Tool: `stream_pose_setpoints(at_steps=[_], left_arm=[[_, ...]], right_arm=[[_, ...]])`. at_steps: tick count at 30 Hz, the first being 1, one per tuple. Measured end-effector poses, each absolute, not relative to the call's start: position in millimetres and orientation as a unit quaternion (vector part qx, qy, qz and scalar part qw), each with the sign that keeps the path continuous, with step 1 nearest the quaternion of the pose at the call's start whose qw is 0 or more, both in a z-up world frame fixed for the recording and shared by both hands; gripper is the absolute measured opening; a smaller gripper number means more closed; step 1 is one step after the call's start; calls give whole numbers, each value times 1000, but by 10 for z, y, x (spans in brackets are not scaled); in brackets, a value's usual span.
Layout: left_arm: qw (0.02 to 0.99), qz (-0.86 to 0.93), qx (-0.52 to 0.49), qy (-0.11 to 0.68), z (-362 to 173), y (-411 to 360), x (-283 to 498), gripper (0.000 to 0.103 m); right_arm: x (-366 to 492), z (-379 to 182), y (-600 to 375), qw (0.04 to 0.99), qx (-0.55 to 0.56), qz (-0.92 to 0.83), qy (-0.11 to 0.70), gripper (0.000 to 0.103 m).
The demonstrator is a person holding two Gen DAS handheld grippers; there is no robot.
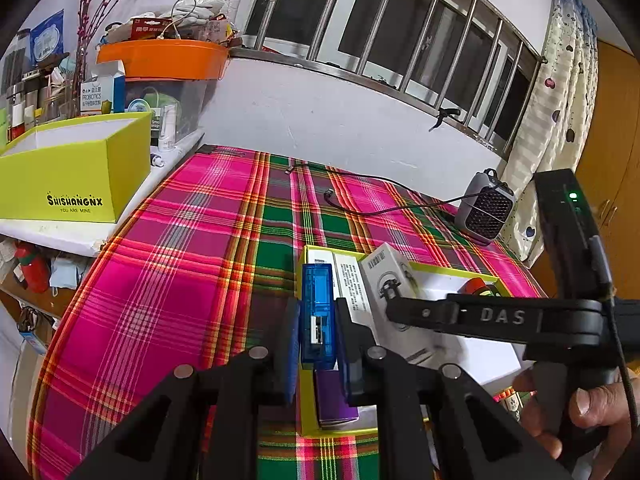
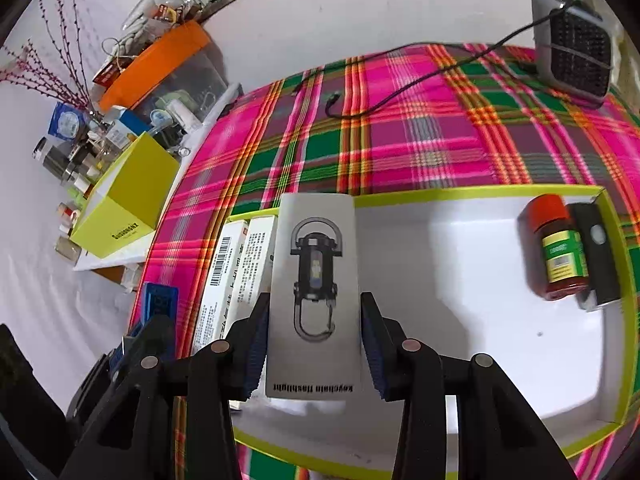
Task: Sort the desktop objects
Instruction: 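Lower the keychain box into the tray beside the long boxes and open the right gripper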
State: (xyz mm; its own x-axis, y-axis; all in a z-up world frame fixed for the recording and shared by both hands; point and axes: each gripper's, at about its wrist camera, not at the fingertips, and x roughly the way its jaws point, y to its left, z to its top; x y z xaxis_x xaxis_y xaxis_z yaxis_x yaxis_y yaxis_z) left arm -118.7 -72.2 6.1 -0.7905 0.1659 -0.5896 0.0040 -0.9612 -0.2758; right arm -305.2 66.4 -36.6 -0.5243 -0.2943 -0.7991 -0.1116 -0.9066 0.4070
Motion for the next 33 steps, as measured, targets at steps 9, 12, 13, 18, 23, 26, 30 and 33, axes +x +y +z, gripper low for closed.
stream_pose_setpoints(at_steps=[9,12,13,18,23,26,30,33], left_arm=[[45,937,-319,-134,62,-726,-1172,16],[45,937,-318,-136,64,-728,-1172,16],[45,937,-318,-135,64,-728,-1172,16],[46,937,-318,-135,62,-728,-1173,16],[49,938,-316,-136,63,-727,-1168,16],[51,939,-313,-136,74,-725,-1157,16],[56,939,-311,-133,82,-707,-1151,16],[59,940,-308,-134,88,-701,-1146,16]], right_arm=[[-3047,-395,669,61,483,-845,-222,46],[-3029,-357,662,60,474,-851,-219,47],[-3022,-345,664,61,471,-853,-218,47],[-3044,-326,677,63,462,-855,-227,47],[-3009,-310,711,67,465,-847,-251,47],[-2983,-285,709,73,468,-843,-255,47],[-3011,-326,653,75,477,-842,-239,39],[-3009,-328,684,81,474,-842,-244,38]])
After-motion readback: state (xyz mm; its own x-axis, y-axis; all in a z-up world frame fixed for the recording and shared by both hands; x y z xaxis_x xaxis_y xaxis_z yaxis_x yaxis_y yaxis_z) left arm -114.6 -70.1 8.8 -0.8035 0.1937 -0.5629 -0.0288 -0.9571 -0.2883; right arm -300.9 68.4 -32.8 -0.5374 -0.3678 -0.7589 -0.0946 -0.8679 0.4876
